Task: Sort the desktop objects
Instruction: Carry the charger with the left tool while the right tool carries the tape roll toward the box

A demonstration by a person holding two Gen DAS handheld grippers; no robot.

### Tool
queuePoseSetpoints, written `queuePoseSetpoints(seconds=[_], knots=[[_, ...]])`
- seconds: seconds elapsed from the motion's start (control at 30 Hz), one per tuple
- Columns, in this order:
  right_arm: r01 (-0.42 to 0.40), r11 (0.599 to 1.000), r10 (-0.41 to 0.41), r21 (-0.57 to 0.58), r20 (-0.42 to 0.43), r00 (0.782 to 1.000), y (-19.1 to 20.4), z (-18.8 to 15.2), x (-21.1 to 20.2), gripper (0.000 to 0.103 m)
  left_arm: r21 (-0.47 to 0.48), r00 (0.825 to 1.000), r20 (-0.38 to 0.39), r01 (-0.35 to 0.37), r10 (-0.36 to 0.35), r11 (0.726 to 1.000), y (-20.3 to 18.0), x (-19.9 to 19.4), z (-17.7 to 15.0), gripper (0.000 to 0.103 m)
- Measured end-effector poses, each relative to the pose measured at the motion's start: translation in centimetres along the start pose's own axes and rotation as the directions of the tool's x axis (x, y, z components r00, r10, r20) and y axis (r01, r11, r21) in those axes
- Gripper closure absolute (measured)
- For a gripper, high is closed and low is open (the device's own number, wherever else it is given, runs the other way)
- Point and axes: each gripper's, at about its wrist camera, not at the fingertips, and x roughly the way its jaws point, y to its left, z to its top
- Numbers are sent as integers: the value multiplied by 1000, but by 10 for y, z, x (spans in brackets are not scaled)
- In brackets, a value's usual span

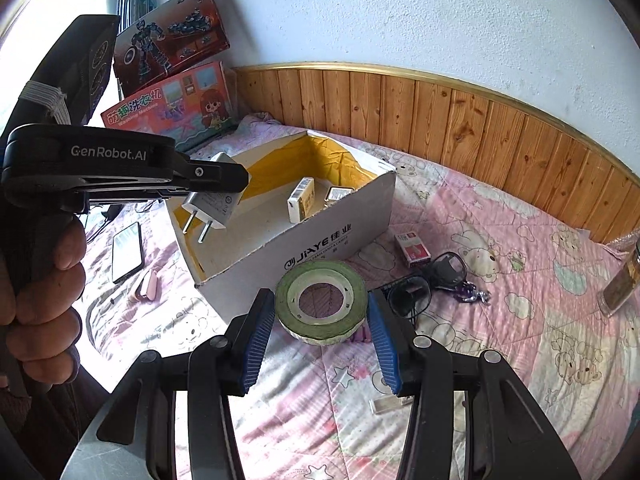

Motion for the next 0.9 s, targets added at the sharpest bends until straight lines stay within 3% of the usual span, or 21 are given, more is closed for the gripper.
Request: queuePoseSetpoints(seconds=[0.37,0.9], knots=[[-7,998,7,-63,-5,1000,19,28,19,54,0,998,23,-56,56,998,25,0,22,82],[-24,992,23,-122,-12,1000,38,67,47,54,-19,991,-7,-132,132,991,50,29,42,82]])
